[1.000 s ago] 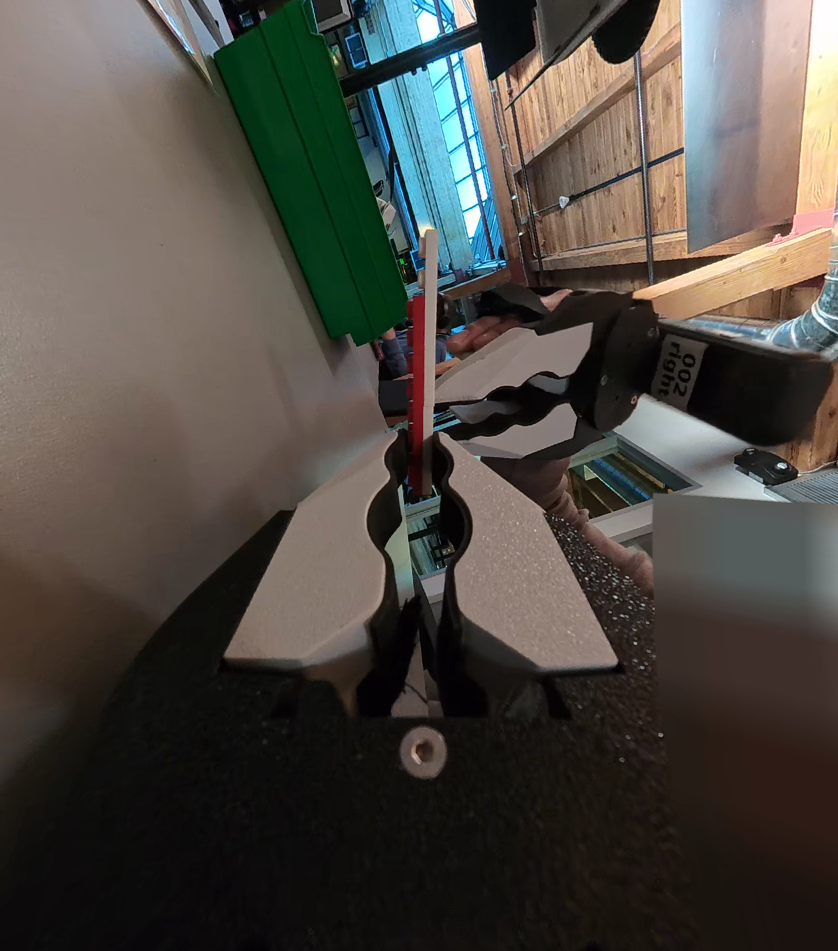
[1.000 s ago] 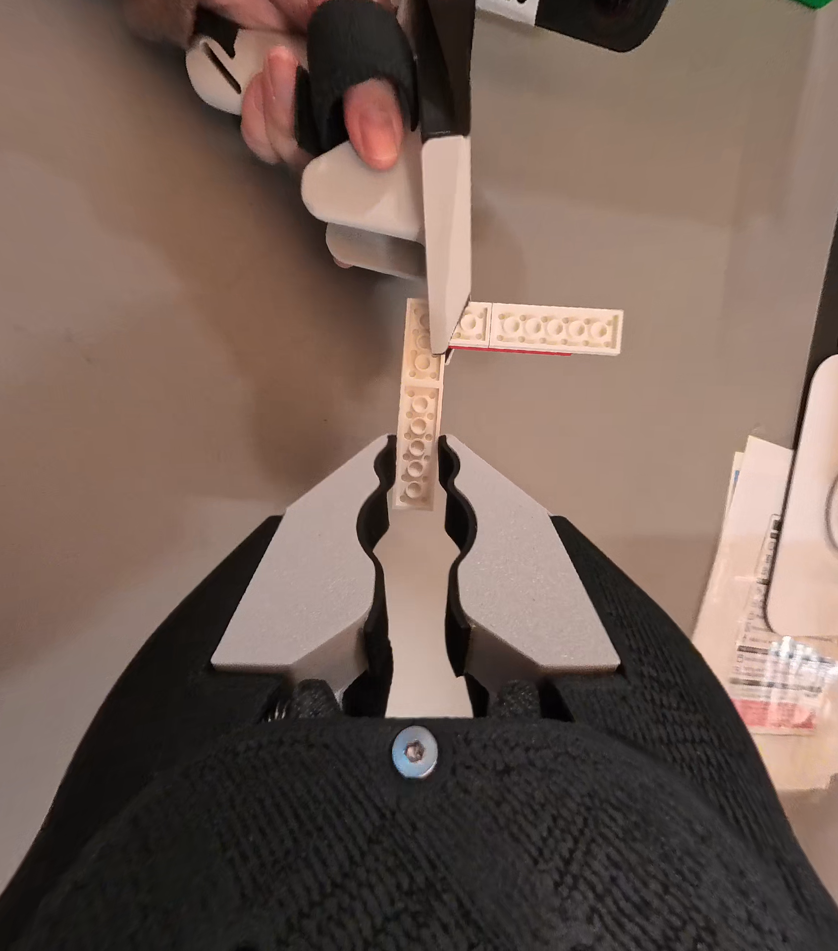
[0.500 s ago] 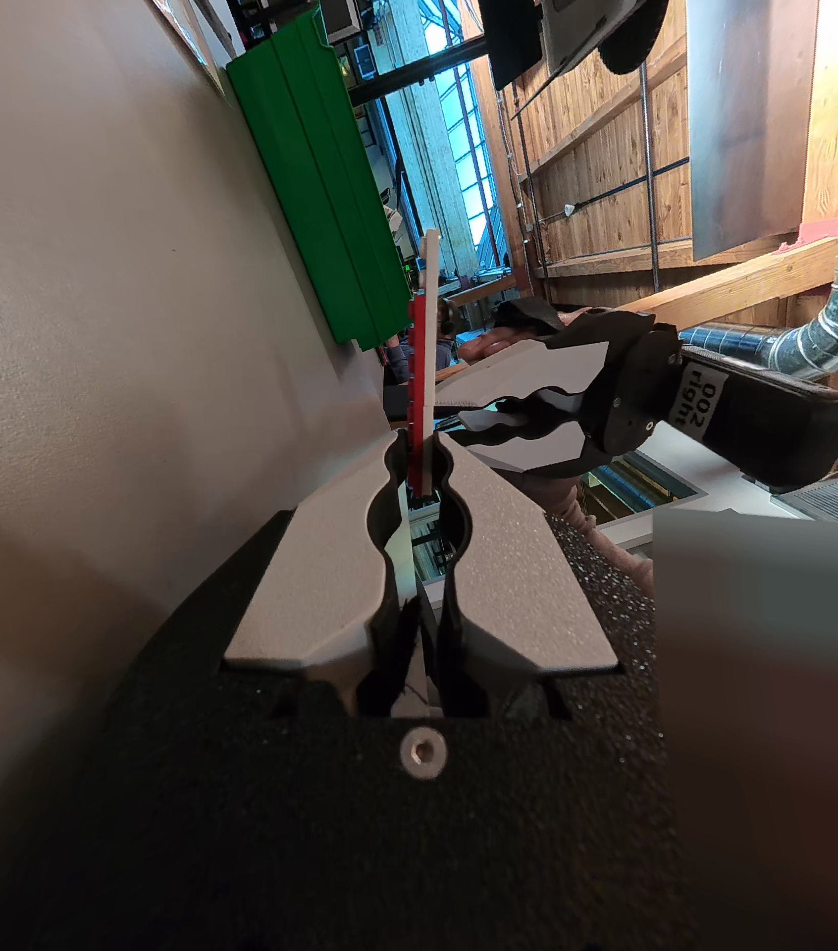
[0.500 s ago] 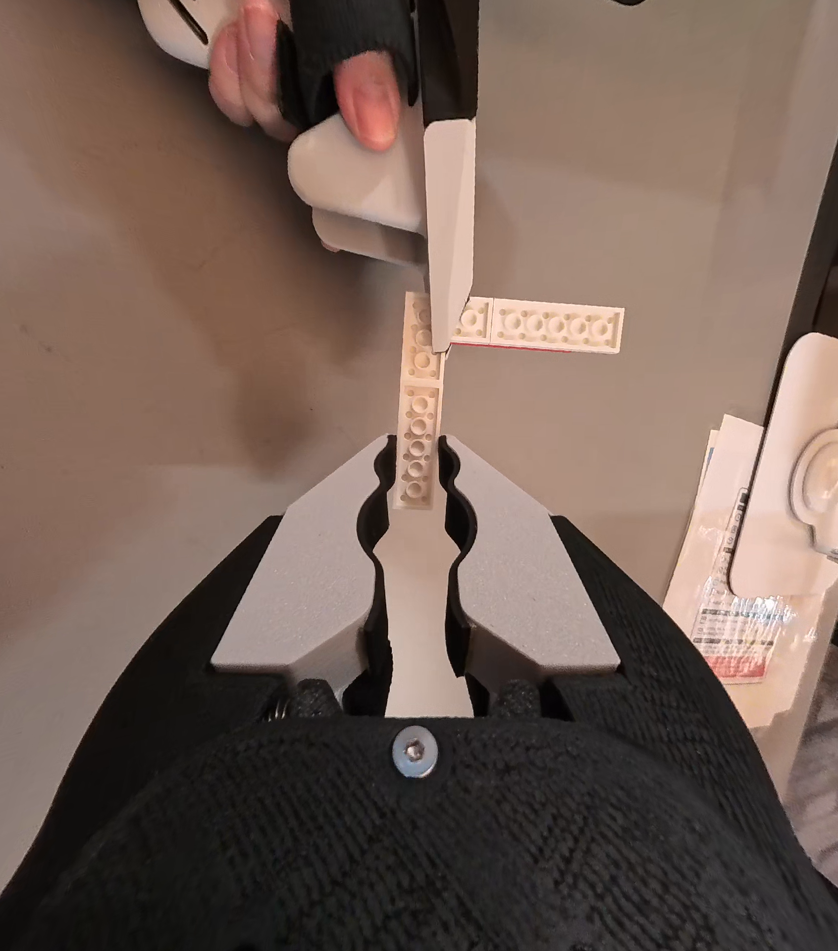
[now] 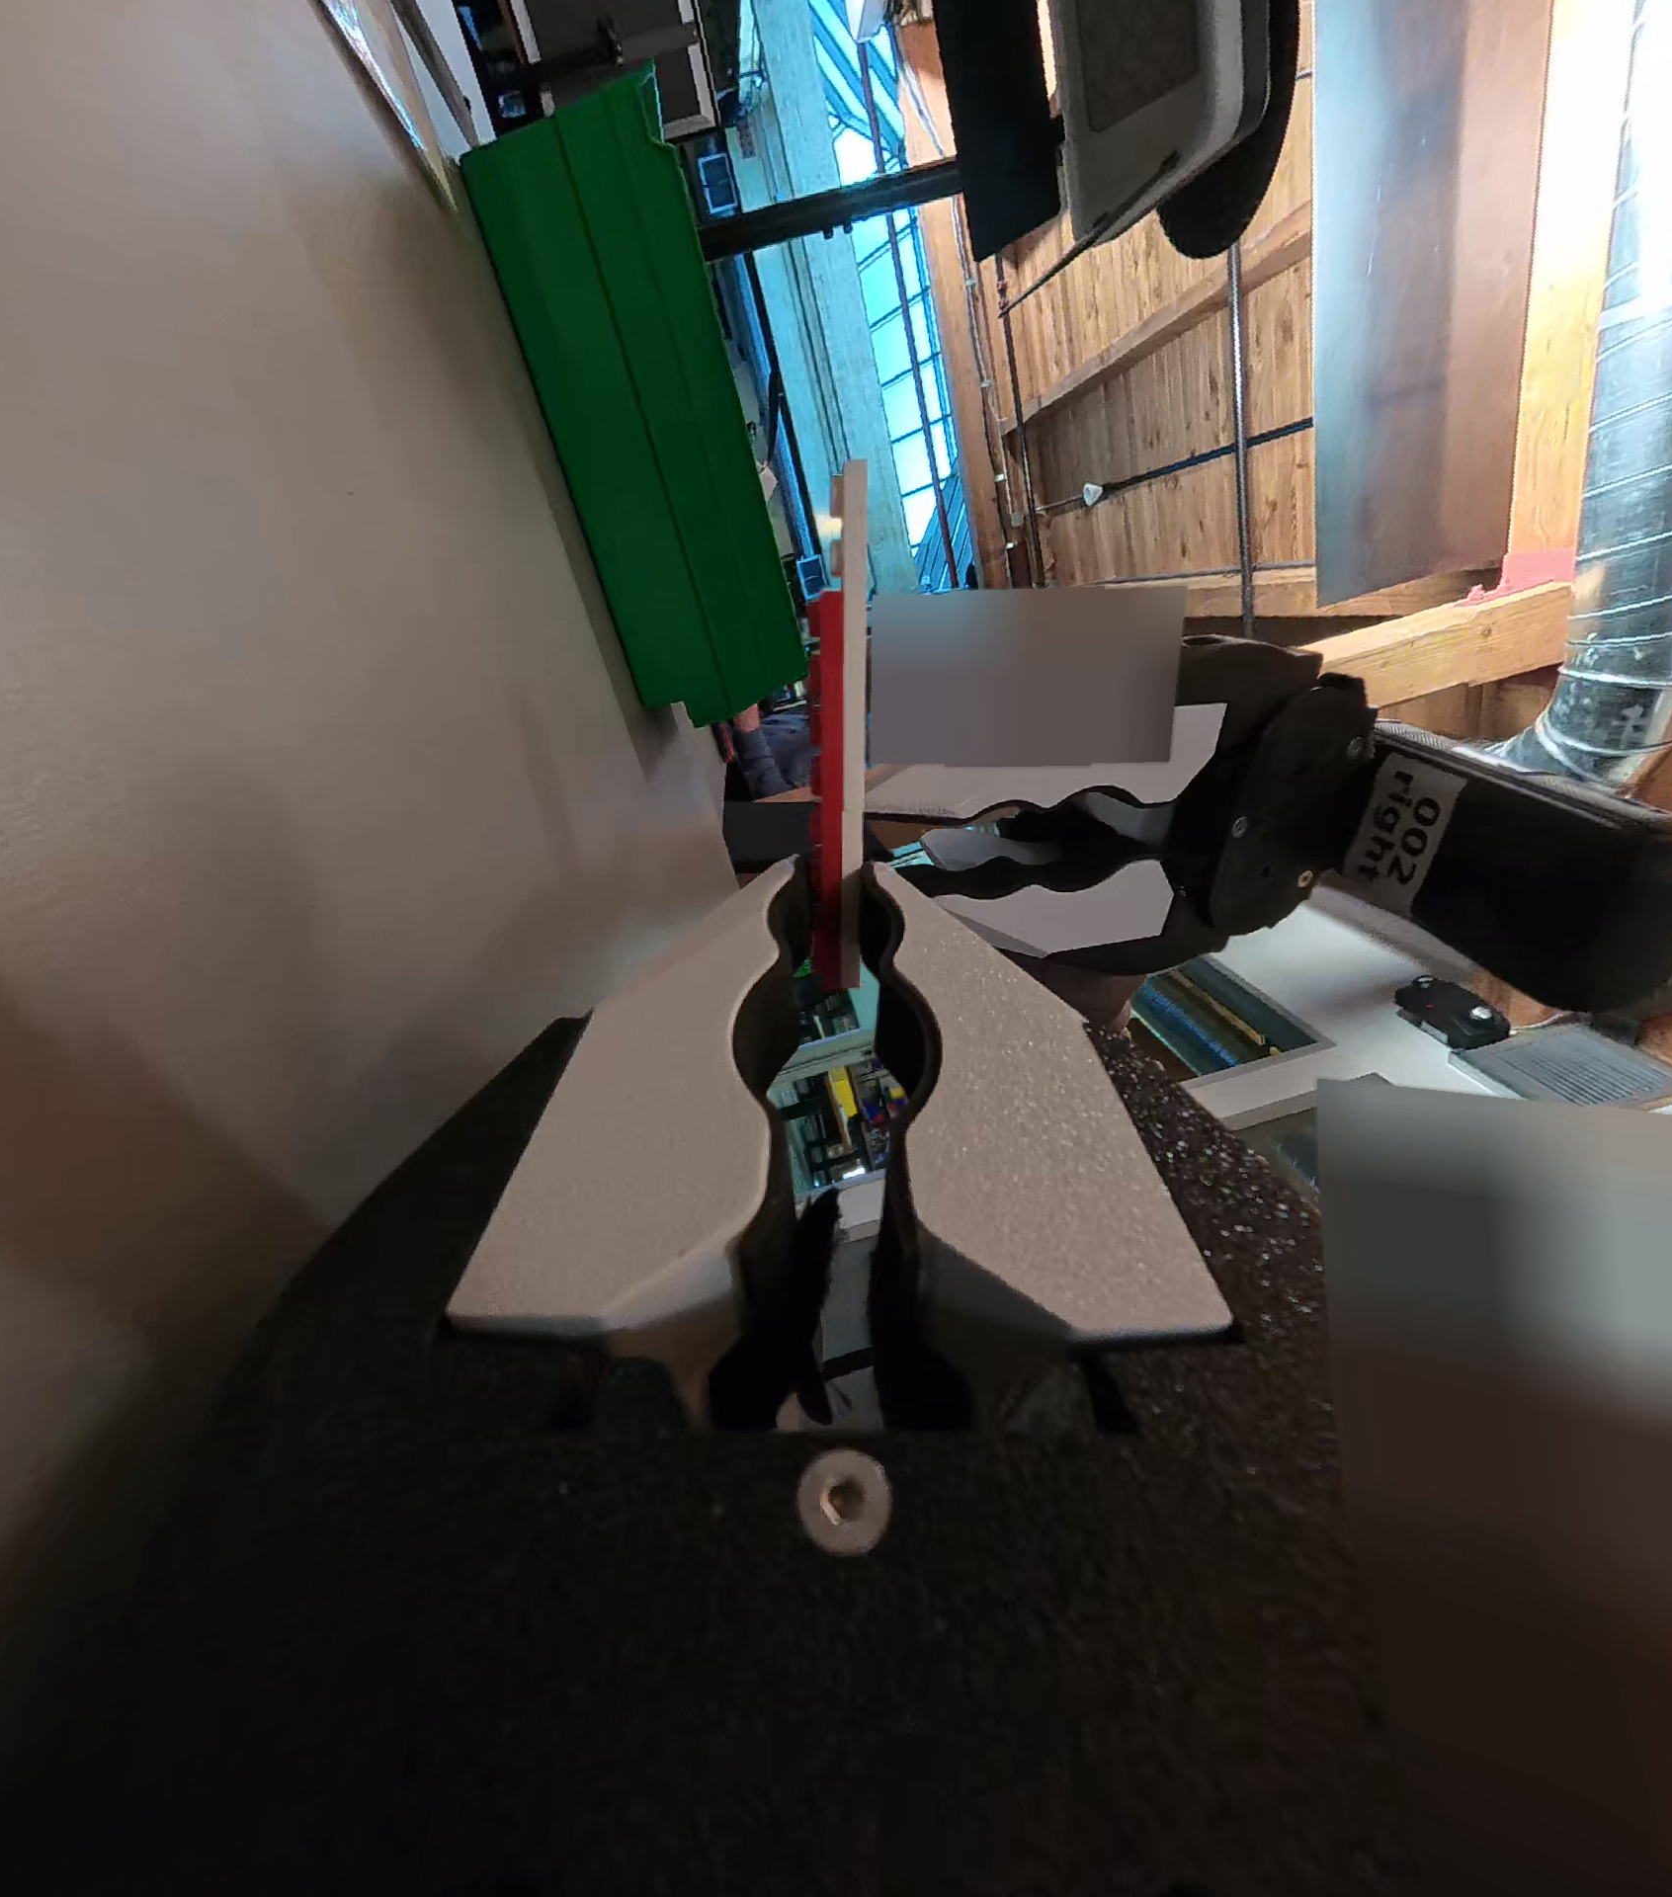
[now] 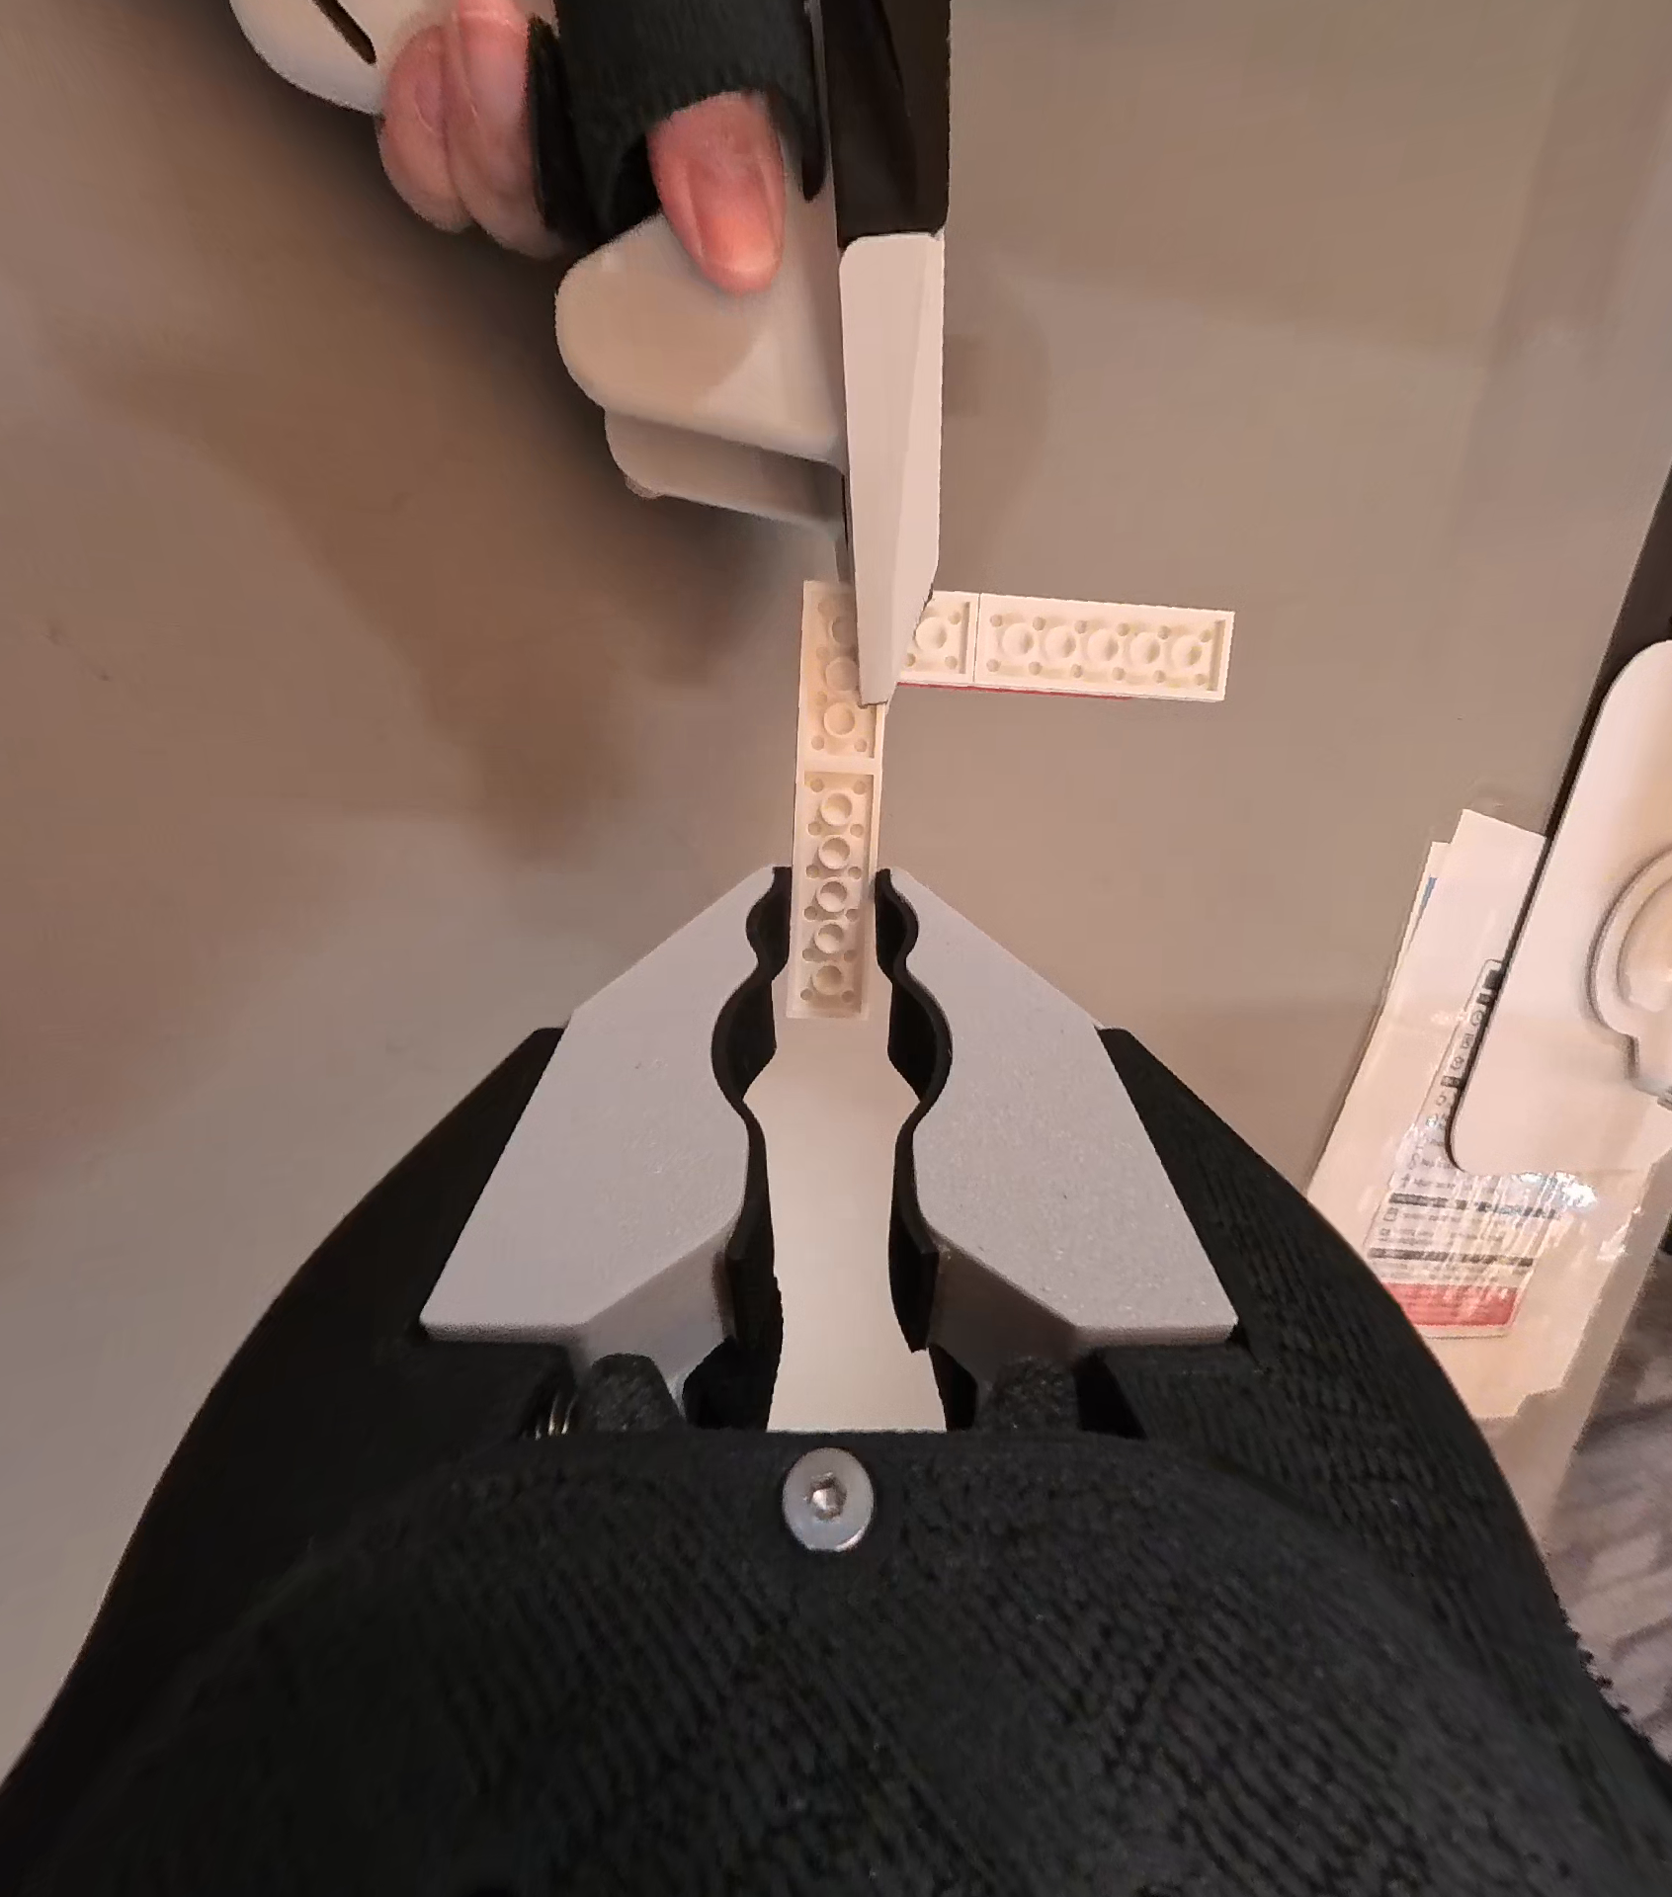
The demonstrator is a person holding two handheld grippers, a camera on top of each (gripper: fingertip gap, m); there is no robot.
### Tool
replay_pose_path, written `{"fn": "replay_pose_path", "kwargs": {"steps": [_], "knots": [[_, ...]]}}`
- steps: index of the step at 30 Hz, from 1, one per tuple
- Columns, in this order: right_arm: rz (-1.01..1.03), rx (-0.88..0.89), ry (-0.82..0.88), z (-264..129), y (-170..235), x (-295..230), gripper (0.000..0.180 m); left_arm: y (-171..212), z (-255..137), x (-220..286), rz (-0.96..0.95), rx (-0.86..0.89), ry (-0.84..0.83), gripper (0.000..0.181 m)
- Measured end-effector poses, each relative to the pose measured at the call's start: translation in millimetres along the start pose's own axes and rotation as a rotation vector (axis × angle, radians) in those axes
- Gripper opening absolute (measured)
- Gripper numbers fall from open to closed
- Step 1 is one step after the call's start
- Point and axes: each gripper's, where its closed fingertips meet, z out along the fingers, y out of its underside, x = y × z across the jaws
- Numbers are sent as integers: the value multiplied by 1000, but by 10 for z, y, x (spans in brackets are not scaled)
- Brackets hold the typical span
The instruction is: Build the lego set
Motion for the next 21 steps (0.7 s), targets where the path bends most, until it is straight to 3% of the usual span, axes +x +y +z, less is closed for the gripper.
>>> {"fn": "replay_pose_path", "kwargs": {"steps": [21], "knots": [[-35, -206, -108, -143, -69, 71, 14, -52, -5, 128, -54, 38, 111, 6]]}}
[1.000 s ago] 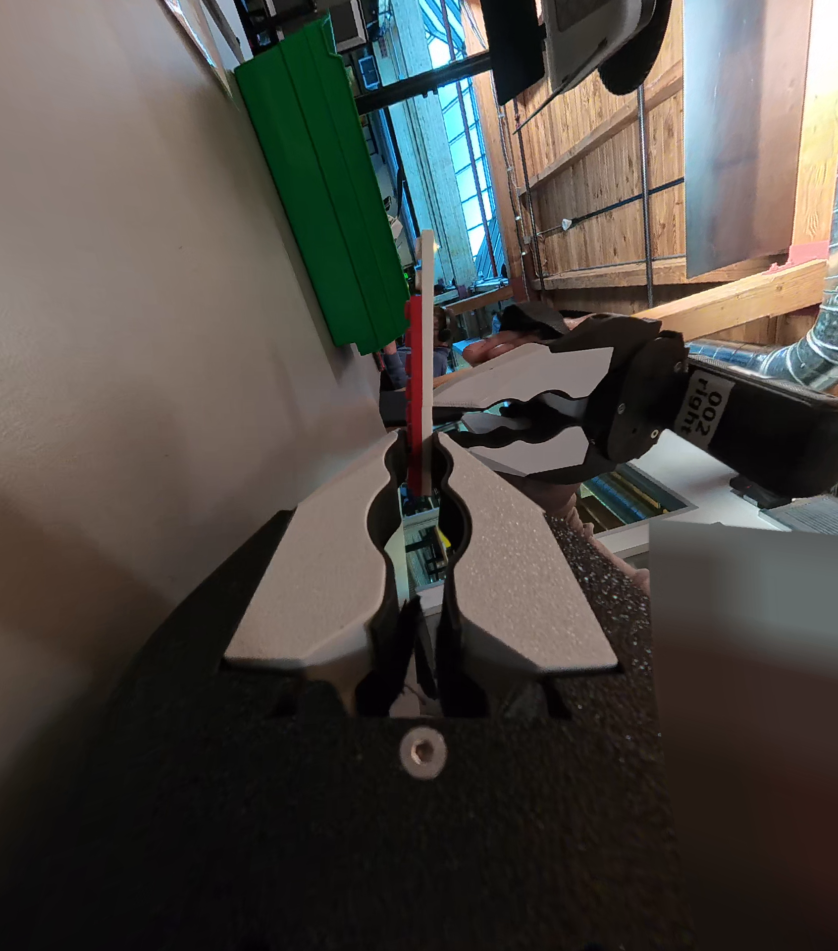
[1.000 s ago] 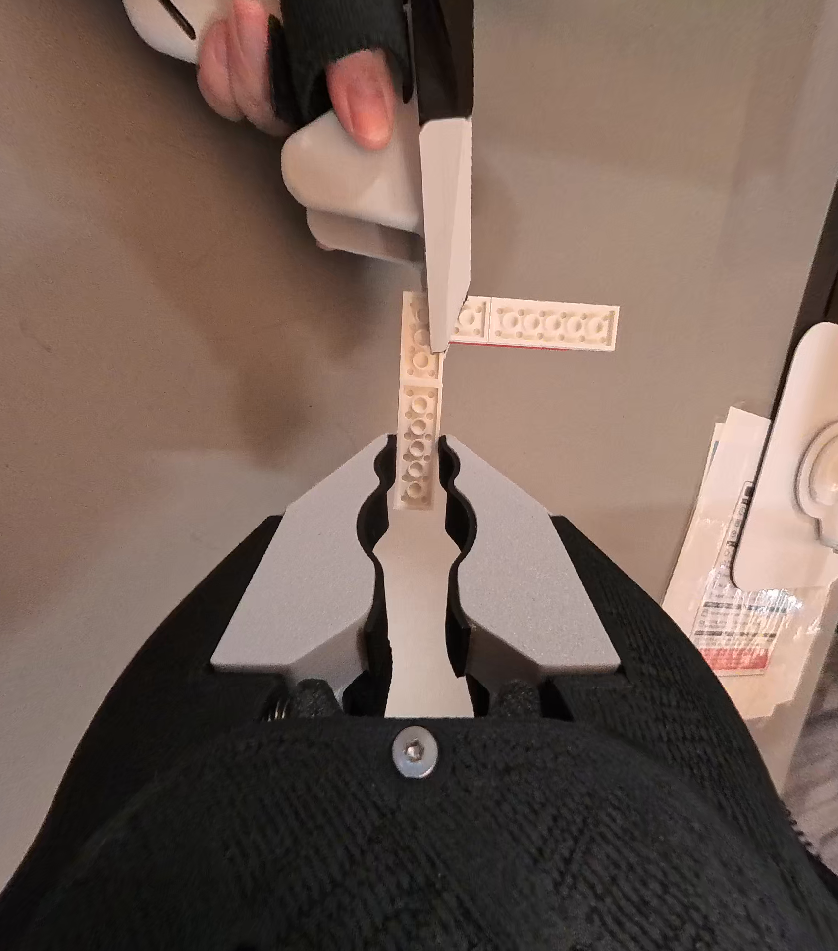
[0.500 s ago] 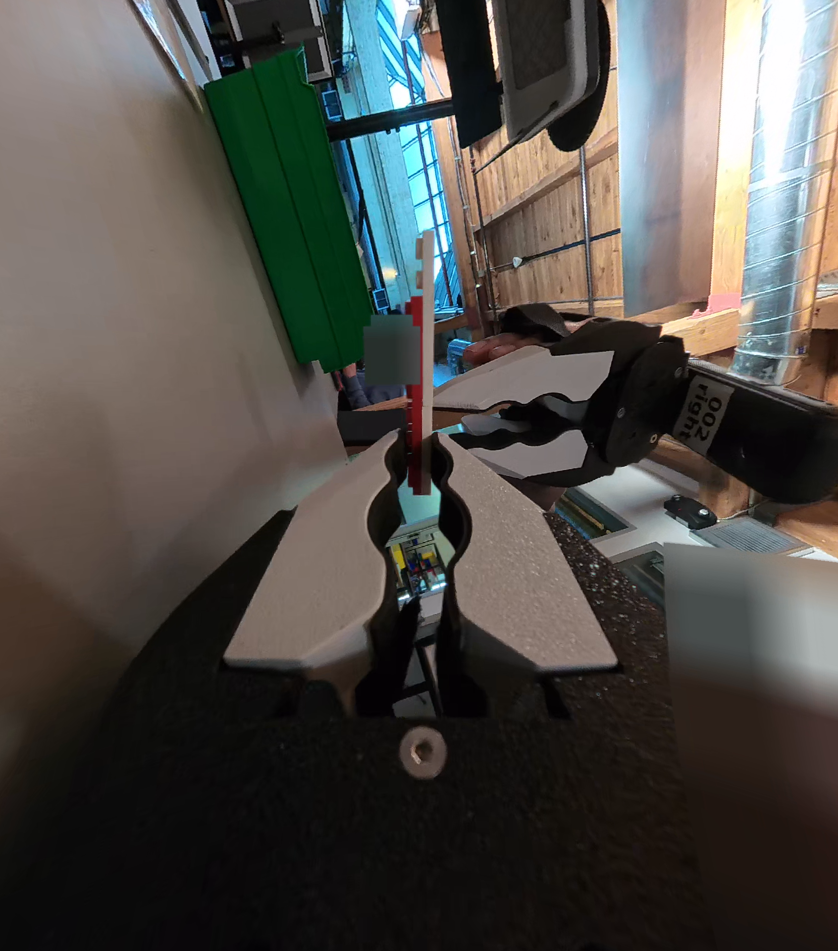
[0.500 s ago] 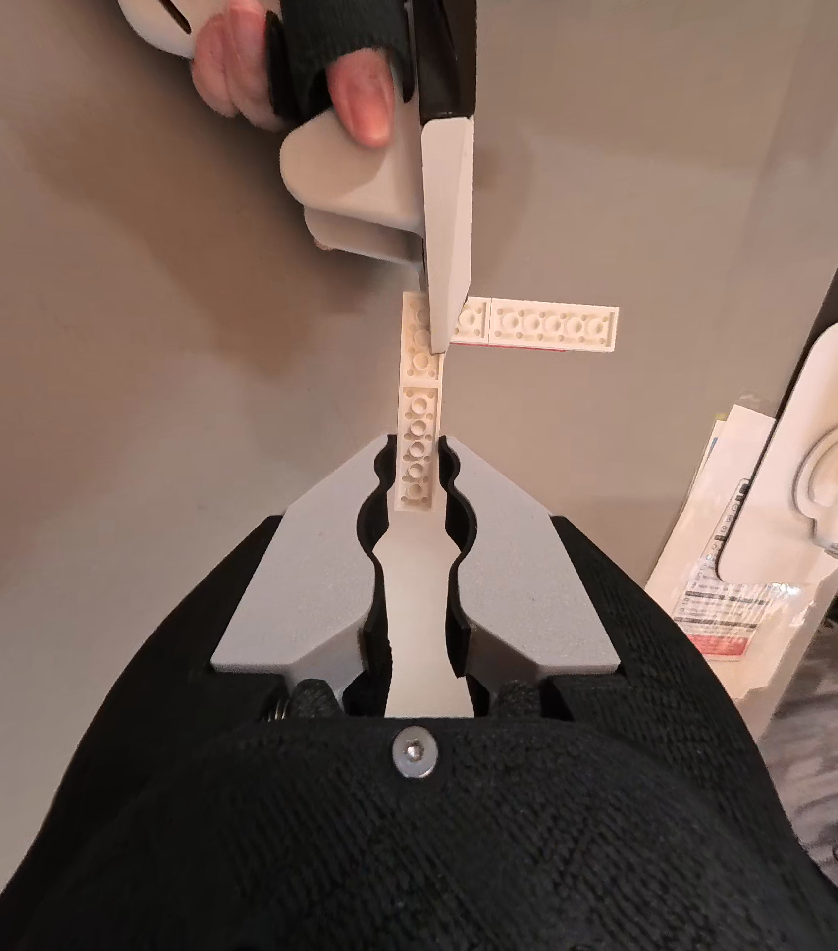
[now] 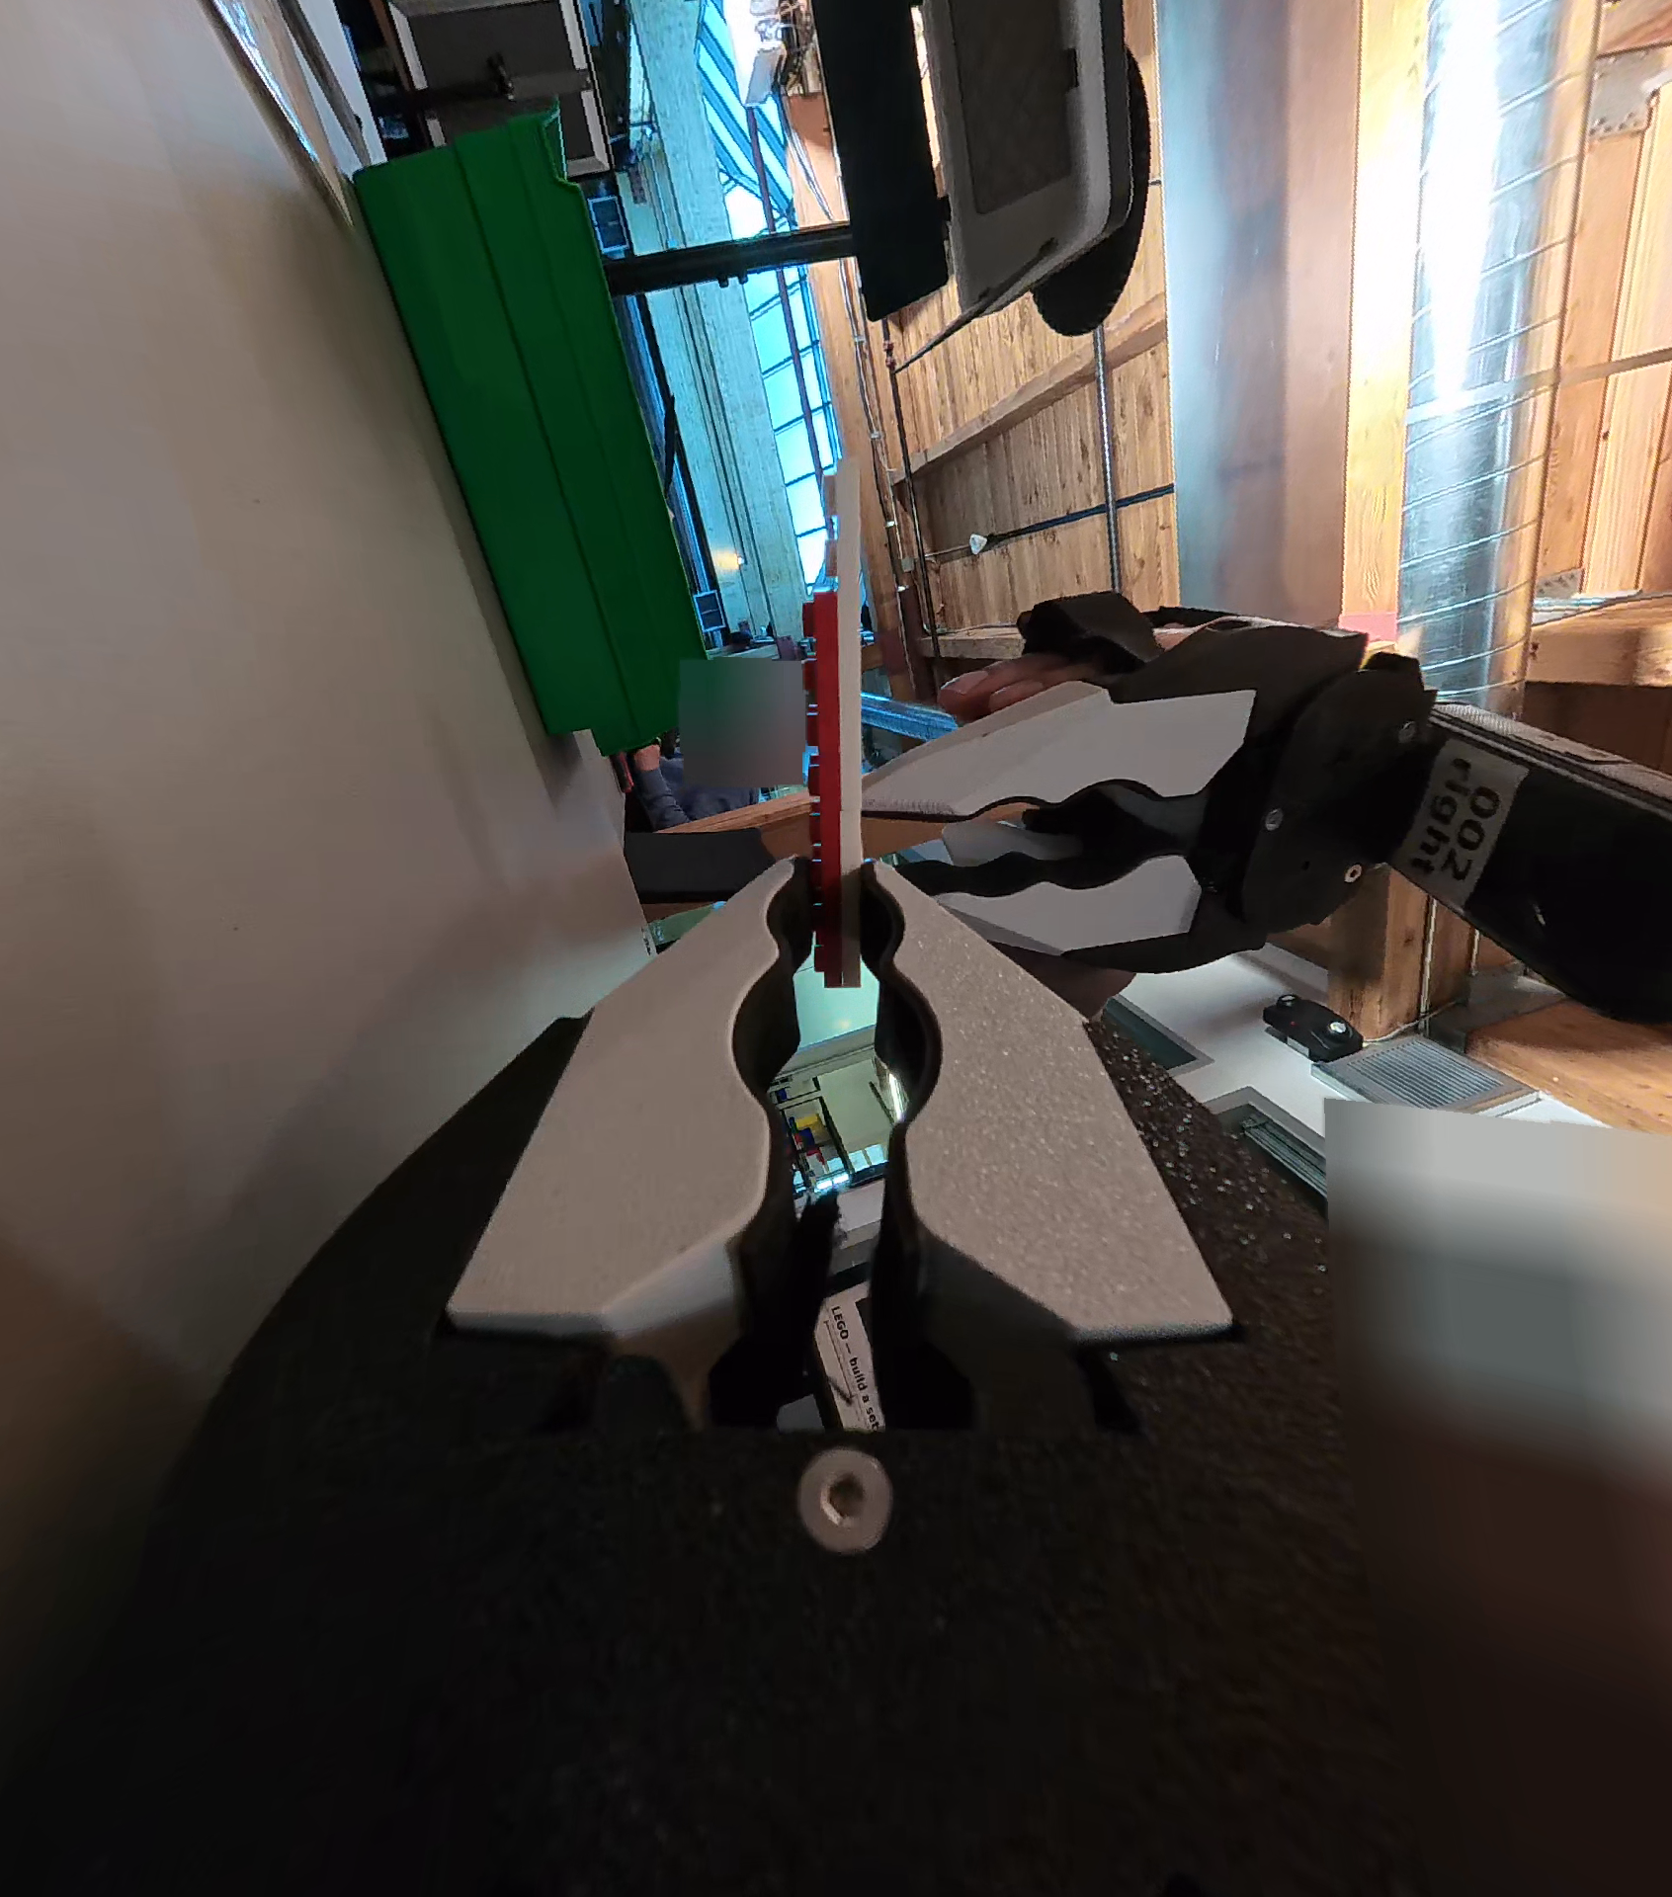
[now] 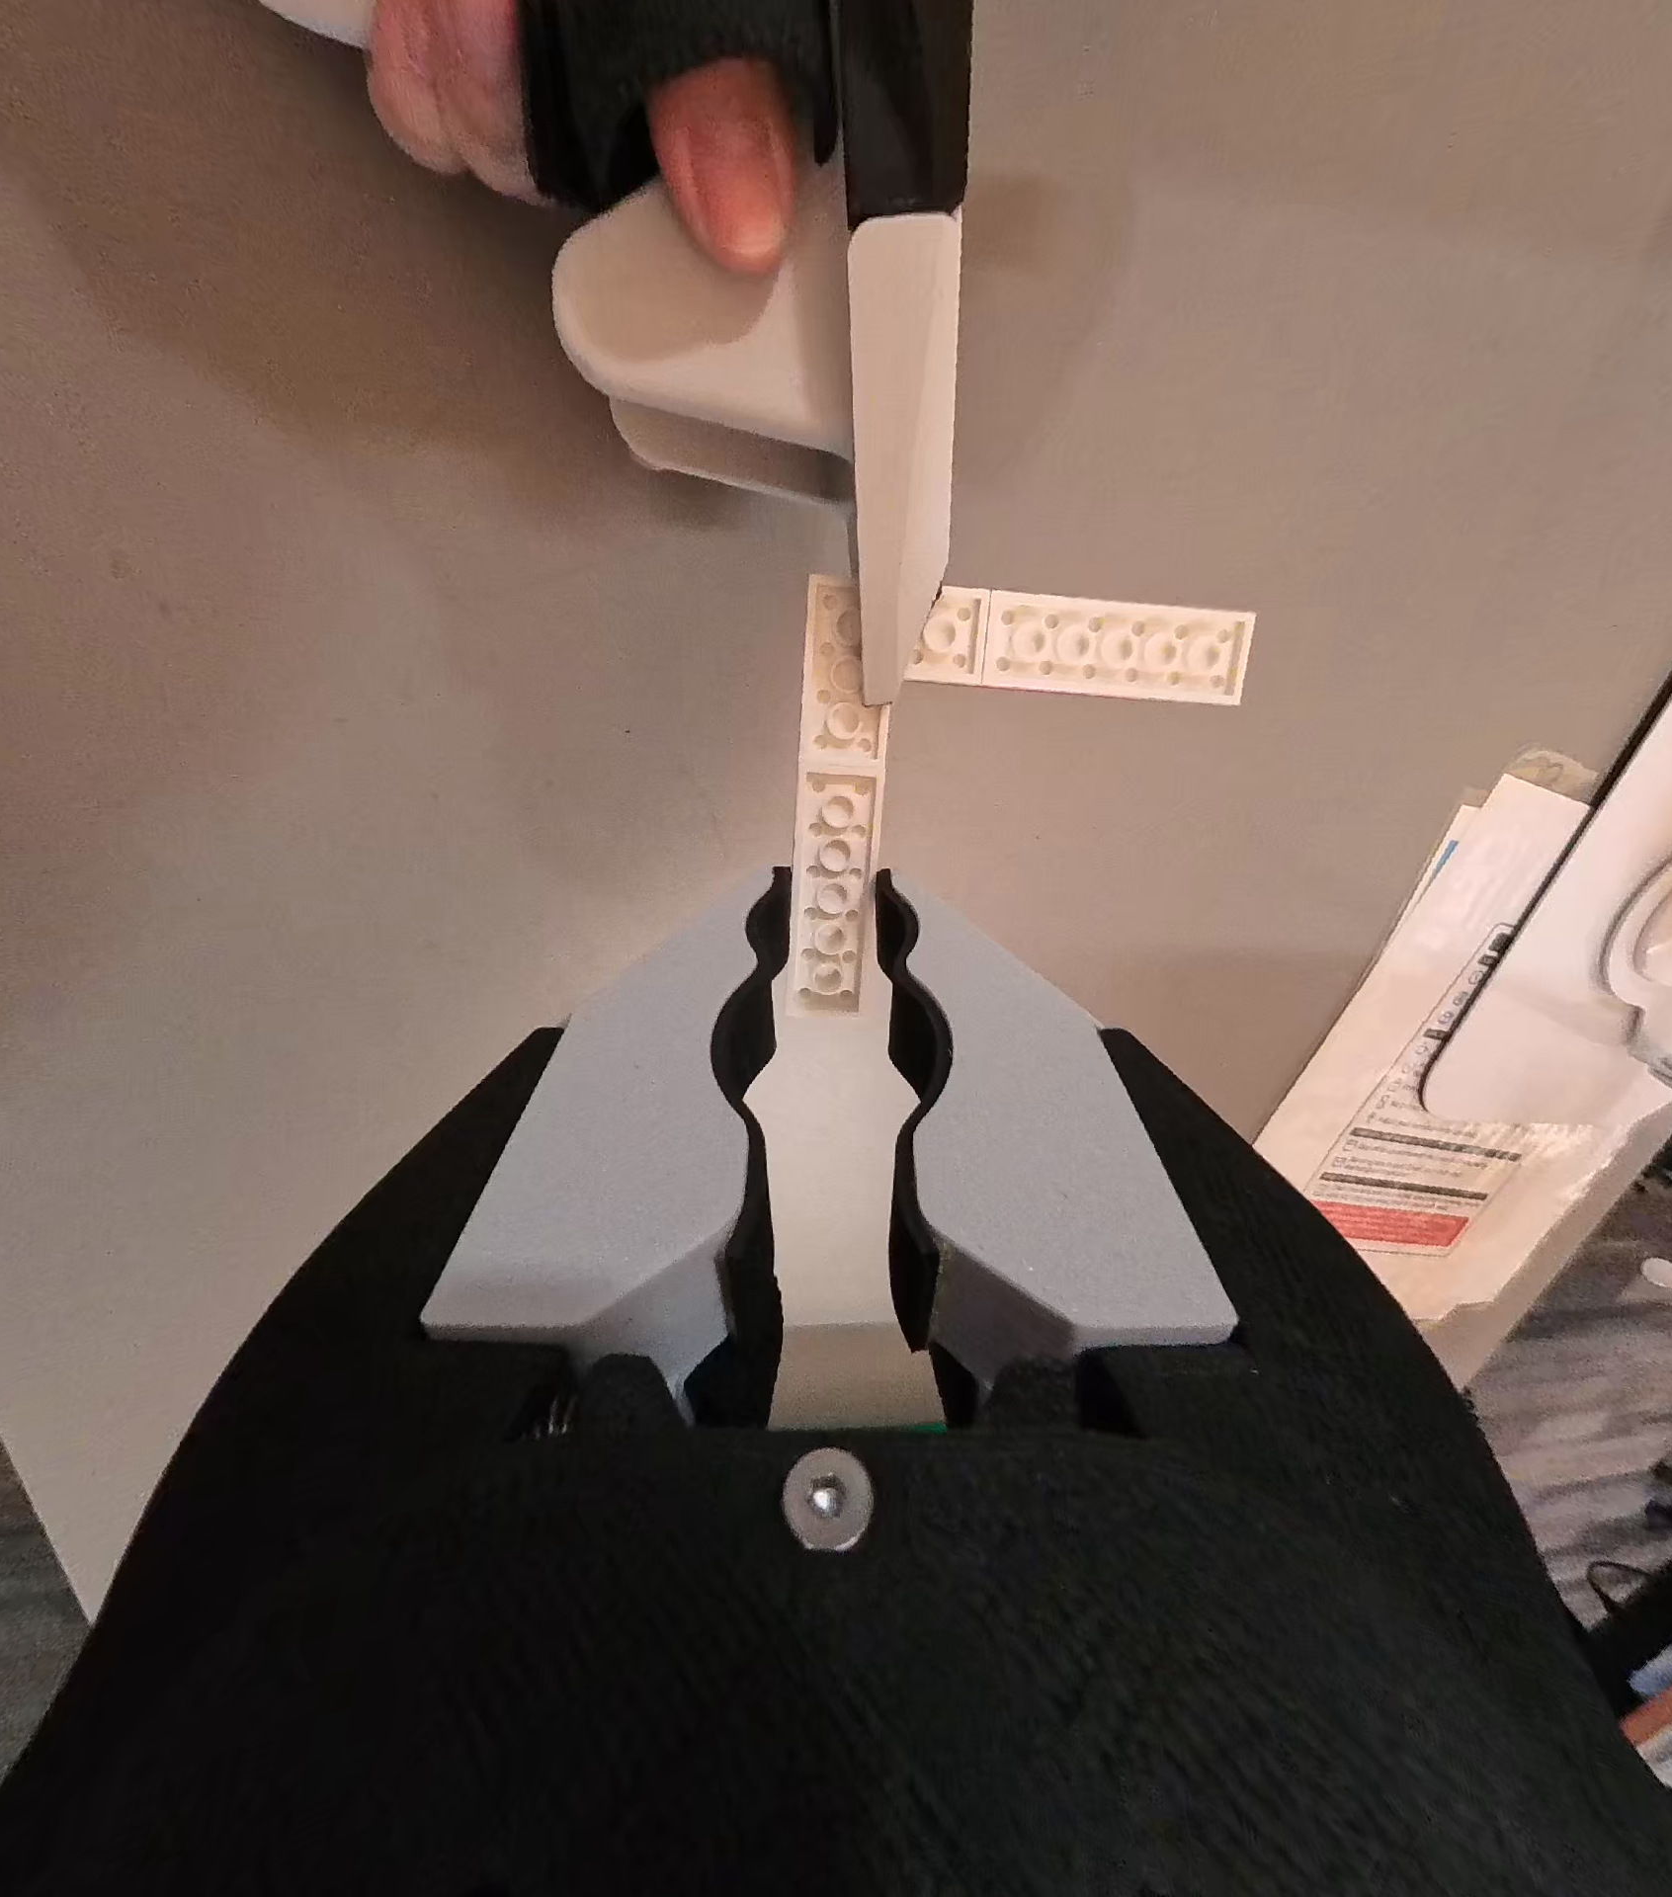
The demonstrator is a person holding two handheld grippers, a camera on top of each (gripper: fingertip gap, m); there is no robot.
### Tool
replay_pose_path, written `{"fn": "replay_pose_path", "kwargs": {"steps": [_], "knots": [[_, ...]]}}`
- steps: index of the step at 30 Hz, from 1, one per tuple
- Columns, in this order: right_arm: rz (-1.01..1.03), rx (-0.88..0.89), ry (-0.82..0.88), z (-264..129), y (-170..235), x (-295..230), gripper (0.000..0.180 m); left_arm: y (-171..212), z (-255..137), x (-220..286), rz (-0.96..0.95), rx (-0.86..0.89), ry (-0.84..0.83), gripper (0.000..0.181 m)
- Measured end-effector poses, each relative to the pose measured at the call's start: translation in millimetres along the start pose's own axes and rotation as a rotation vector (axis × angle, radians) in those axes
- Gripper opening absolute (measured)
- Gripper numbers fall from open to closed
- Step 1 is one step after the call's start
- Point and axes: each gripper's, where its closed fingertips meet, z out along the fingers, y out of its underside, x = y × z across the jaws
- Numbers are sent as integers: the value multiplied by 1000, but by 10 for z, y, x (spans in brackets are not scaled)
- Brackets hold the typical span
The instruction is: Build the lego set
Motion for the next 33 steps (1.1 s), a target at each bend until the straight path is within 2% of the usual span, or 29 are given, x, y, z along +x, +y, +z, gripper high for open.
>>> {"fn": "replay_pose_path", "kwargs": {"steps": [33], "knots": [[-31, -38, 24, -2, -1, 6, 15, -4, 2, -4, 3, 2, -2, 6]]}}
